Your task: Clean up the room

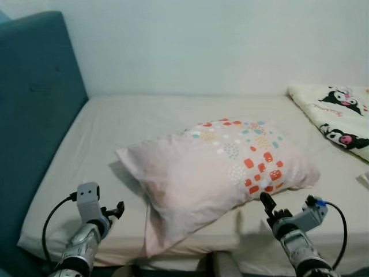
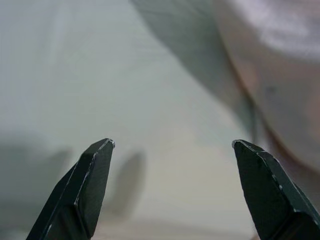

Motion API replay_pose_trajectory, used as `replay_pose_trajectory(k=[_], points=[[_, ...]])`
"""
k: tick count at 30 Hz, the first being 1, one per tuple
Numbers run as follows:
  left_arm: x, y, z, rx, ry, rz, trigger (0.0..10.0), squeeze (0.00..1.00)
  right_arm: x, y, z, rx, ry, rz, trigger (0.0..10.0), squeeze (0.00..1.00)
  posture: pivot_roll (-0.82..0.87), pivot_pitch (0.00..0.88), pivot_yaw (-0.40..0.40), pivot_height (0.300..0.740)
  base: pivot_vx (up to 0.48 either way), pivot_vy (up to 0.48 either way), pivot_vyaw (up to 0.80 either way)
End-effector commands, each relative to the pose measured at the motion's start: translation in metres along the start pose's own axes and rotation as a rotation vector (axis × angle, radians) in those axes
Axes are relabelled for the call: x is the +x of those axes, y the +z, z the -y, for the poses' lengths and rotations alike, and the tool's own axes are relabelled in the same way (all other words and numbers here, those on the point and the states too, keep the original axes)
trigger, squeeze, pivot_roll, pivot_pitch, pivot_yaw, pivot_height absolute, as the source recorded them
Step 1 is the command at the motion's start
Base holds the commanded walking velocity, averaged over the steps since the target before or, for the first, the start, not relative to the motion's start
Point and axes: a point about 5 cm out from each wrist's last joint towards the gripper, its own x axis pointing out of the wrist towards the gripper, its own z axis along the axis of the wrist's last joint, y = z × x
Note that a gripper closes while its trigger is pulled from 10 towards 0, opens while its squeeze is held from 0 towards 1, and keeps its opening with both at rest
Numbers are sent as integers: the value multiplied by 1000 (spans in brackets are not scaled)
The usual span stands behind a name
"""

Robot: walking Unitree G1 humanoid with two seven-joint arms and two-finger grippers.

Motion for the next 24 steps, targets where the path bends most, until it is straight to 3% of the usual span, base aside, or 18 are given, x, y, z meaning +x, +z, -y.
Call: replay_pose_trajectory(k=[1,9,16,20,24], points=[[-2,2,-5,31,6,13,10000,0,2,6,-4,31,37,20,10000,0,-5,34,-11,545,0,0,0],[-7,-5,0,54,-24,24,10000,0,8,27,-21,52,172,90,10000,0,6,68,-8,505,0,0,0],[-13,-9,2,68,-35,35,10000,0,11,47,-33,65,245,166,10000,0,16,109,-4,505,0,0,0],[-26,-5,-3,107,-45,79,10000,0,10,79,-42,100,326,279,10000,0,57,176,20,505,0,0,0],[-37,11,-14,130,-15,143,10000,0,14,80,-57,78,413,234,10000,0,73,222,26,505,0,0,0]])
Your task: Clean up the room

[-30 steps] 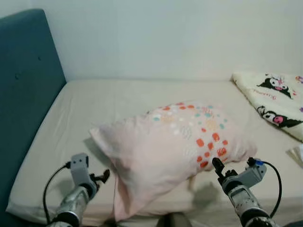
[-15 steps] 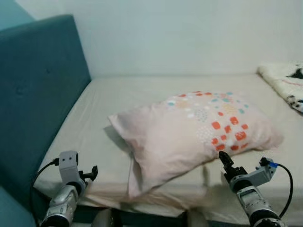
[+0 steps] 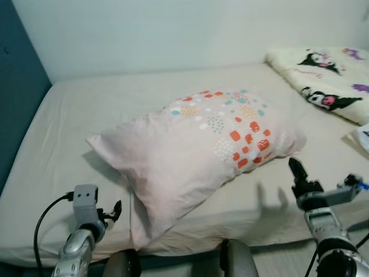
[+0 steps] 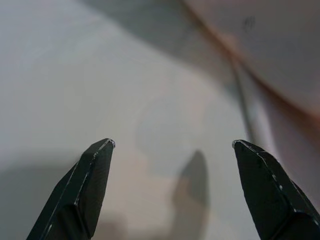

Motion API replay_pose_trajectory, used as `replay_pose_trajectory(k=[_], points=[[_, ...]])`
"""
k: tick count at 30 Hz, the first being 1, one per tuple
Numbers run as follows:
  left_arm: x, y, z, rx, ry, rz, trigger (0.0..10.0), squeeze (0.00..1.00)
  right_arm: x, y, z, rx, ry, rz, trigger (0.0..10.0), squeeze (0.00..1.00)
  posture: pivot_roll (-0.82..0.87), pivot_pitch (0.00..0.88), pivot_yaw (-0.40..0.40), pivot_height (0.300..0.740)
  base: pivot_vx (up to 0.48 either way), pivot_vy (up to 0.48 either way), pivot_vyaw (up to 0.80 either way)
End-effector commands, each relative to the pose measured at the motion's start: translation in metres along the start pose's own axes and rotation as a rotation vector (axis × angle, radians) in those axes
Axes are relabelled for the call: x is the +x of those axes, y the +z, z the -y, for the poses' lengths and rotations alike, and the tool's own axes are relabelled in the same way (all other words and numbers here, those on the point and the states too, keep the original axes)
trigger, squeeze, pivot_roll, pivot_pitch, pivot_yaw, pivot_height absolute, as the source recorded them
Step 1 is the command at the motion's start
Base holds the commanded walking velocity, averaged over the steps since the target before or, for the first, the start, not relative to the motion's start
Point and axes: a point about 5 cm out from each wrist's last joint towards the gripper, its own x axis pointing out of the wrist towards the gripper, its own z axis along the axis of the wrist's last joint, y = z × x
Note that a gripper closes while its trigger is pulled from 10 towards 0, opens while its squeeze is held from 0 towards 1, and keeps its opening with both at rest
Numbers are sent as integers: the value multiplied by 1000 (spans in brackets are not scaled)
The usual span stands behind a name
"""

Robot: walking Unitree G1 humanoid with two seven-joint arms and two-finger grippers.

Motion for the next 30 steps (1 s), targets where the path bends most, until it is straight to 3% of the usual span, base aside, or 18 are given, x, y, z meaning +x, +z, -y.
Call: replay_pose_trajectory(k=[1,3,5,7,8,12,16,20,23,24,27,30], points=[[-2,7,-7,18,19,13,10000,0,-3,-7,2,14,4,-37,10000,0,73,222,26,505,0,0,0],[-8,21,-18,38,60,58,10000,0,3,-14,-7,16,69,-81,10000,0,84,242,24,505,0,0,0],[-8,21,-18,38,60,58,10000,0,3,-14,-7,16,69,-81,10000,0,84,242,24,505,0,0,0],[-12,45,-31,53,122,130,10000,0,13,-21,-20,60,114,-89,10000,0,112,290,22,505,0,0,0],[-12,45,-31,53,122,130,10000,0,13,-21,-20,60,114,-89,10000,0,112,290,22,505,0,0,0],[-28,94,-39,70,149,255,10000,0,33,-43,-49,130,166,-131,10000,0,163,333,16,505,0,0,0],[-33,102,-36,63,140,272,10000,0,38,-51,-58,142,212,-159,10000,0,171,343,14,505,0,0,0],[-39,111,-28,57,125,288,10000,0,46,-69,-81,191,289,-233,10000,0,178,350,9,505,0,0,0],[-41,113,-25,49,118,289,10000,0,48,-80,-84,151,241,-302,10000,0,176,353,8,505,0,0,0],[-44,112,-22,53,112,274,10000,0,47,-92,-84,95,184,-373,10000,0,172,353,4,505,0,0,0],[-46,113,-19,42,110,255,10000,0,46,-101,-81,47,98,-416,10000,0,168,352,3,505,0,0,0],[-48,113,-19,38,111,244,10000,0,45,-102,-80,77,87,-418,10000,0,166,351,3,505,0,0,0]])
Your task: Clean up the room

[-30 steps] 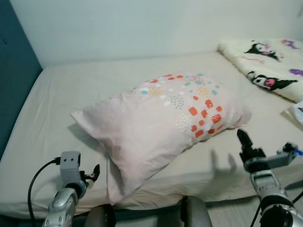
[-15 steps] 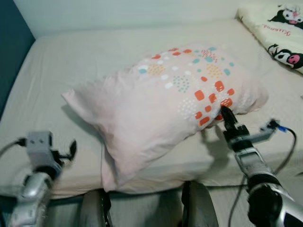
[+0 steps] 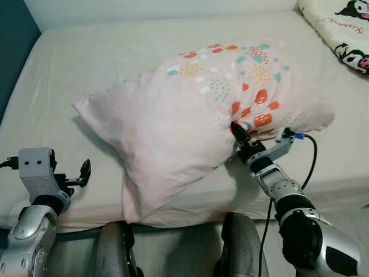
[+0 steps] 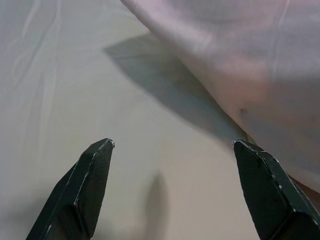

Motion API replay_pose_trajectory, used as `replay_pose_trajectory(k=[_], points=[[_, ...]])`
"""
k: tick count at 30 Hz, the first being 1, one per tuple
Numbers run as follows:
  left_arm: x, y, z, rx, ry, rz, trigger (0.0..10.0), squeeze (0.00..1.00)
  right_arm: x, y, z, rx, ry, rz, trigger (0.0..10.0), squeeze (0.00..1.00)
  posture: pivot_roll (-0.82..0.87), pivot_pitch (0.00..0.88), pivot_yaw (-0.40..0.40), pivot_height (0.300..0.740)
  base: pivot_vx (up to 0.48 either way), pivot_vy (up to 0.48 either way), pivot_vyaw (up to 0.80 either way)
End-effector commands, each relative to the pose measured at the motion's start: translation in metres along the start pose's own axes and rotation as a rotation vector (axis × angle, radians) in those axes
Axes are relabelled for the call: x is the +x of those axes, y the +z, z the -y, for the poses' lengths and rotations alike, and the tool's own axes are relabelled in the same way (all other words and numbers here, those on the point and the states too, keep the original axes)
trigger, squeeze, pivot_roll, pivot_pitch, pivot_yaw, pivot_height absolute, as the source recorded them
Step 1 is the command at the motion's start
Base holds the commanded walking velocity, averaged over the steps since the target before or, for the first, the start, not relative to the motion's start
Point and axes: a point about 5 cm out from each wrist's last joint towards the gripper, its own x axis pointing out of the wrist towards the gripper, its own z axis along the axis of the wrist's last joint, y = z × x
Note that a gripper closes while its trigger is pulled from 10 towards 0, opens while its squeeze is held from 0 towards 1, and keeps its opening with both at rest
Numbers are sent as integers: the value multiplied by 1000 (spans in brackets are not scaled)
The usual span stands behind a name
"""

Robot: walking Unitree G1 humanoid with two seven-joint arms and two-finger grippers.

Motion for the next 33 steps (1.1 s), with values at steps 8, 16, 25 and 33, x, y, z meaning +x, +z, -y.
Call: replay_pose_trajectory(k=[8,16,25,33], points=[[1,-15,14,-2,-51,-66,10000,0,-29,-61,41,88,-273,-181,10000,0,160,295,22,505,0,0,0],[6,-21,26,-7,-84,-84,10000,0,-35,-63,46,262,-308,-113,10000,0,145,265,23,505,0,0,0],[6,-23,45,15,-147,-74,10000,0,-30,-99,31,412,-310,-289,10000,0,150,246,9,505,0,0,0],[8,-25,54,25,-168,-64,10000,0,-12,-99,9,386,-242,-320,10000,0,148,214,2,505,0,0,0]])
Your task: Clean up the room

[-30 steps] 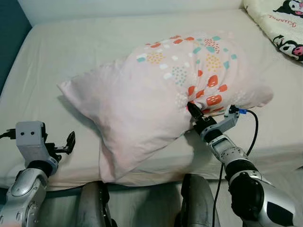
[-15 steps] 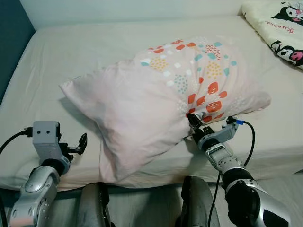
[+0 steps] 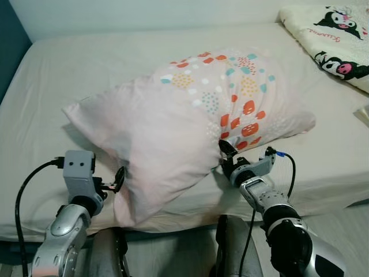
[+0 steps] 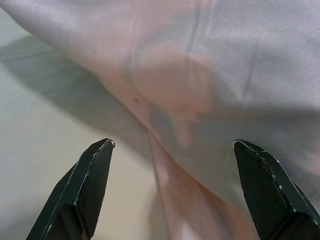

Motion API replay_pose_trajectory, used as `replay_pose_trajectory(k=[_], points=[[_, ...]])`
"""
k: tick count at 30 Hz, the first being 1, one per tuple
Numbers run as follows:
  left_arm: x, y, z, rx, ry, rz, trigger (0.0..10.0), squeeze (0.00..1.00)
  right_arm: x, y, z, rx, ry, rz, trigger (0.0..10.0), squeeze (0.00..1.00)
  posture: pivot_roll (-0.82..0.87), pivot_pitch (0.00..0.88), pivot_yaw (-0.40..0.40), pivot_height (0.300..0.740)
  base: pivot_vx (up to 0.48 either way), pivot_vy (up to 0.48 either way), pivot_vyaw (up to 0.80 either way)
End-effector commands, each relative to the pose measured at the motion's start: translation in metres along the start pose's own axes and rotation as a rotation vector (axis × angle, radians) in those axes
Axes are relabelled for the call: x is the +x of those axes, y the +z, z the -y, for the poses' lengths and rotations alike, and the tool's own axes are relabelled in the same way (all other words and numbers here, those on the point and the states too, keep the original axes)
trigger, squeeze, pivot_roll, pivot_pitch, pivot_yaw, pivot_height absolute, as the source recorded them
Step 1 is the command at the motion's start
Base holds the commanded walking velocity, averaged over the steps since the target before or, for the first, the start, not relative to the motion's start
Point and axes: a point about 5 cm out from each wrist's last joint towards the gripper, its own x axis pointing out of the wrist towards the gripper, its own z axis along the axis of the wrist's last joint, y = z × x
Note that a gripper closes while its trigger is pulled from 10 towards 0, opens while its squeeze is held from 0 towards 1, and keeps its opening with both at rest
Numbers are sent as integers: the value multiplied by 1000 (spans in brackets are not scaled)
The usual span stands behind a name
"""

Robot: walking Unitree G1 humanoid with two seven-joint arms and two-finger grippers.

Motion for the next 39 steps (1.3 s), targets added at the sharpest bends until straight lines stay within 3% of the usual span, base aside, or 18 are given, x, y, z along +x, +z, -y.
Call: replay_pose_trajectory(k=[1,11,13,15,21,30,34,39], points=[[1,-6,0,6,6,-15,10000,0,-1,-43,16,24,-105,-194,10000,0,145,205,4,505,0,0,0],[10,-4,-1,8,12,16,10000,0,5,-29,9,-112,-193,-130,10000,0,124,143,-6,505,0,0,0],[10,-3,0,6,15,21,10000,0,3,-26,12,-132,-213,-120,10000,0,121,141,-13,505,0,0,0],[11,-5,1,-6,21,25,10000,0,-11,-3,35,-217,-354,-2,10000,0,106,139,-17,505,0,0,0],[12,-8,7,-12,3,22,10000,0,-18,10,37,-153,-264,49,10000,0,83,132,-10,505,0,0,0],[17,-7,9,-15,-2,33,10000,0,-20,2,38,-88,-157,32,10000,0,69,135,-13,505,0,0,0],[15,-9,8,-12,3,34,10000,0,-15,-3,28,-20,-24,53,10000,0,74,144,-14,505,0,0,0],[14,-9,8,-5,8,38,10000,0,-11,0,16,17,46,88,10000,0,78,149,-20,505,0,0,0]])
